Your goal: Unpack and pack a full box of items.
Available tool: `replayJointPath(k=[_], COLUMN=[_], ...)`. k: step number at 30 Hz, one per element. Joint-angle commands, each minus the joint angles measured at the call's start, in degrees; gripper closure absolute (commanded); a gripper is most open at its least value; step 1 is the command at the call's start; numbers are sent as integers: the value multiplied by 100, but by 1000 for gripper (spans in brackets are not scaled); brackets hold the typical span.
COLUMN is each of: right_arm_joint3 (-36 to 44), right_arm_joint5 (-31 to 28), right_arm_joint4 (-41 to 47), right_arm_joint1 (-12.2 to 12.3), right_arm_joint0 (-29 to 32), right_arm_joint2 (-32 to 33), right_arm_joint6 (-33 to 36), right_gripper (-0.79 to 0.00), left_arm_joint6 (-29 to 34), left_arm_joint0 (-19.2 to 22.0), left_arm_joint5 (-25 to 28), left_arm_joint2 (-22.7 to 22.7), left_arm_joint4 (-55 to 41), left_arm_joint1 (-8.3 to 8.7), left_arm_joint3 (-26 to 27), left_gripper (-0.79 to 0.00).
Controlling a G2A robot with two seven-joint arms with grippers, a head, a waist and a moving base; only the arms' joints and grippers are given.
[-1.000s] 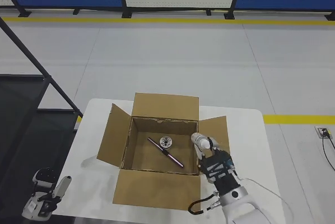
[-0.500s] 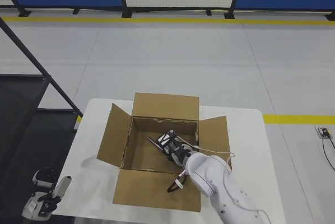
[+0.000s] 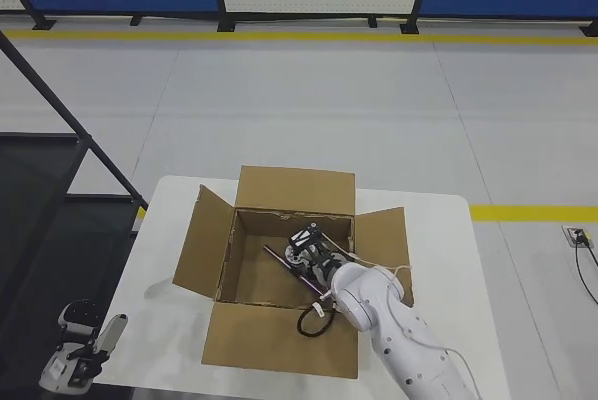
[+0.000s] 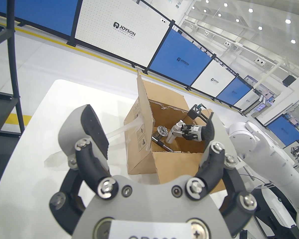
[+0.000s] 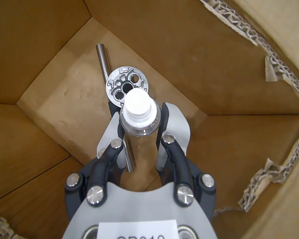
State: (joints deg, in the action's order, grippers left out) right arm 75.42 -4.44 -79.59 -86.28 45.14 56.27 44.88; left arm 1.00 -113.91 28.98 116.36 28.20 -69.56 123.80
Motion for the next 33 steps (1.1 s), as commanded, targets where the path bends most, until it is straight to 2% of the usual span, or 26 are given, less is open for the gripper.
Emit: replayJointPath(k=[1, 6, 13, 15, 18, 24, 33], right_arm_joint3=[-38, -24, 253, 436, 894, 2080, 2080], right_arm_joint5=[-26, -9, -53, -71, -70, 244, 244], right_arm_joint4=[14, -14, -106, -145, -253, -589, -589], right_arm_joint1=[-7, -13, 16, 28, 63, 162, 162], right_arm_joint0=[-21, -19, 140, 230, 470, 1241, 1241], right_arm_joint2=[1, 27, 119, 141, 207, 495, 495], right_arm_joint6=[2, 7, 11, -30, -124, -371, -371], right_gripper=[-231, -354, -397, -480, -773, -785, -785], left_arm_joint6=[0, 0, 0, 0, 0, 0, 0], left_arm_joint0=[0, 0, 0, 0, 0, 0, 0], left_arm_joint5=[0, 0, 0, 0, 0, 0, 0], left_arm_joint2=[0, 0, 0, 0, 0, 0, 0], left_arm_joint4=[0, 0, 0, 0, 0, 0, 0], left_arm_joint1=[0, 0, 0, 0, 0, 0, 0], left_arm_joint3=[0, 0, 0, 0, 0, 0, 0], left_gripper=[-785, -785, -785, -785, -785, -785, -785])
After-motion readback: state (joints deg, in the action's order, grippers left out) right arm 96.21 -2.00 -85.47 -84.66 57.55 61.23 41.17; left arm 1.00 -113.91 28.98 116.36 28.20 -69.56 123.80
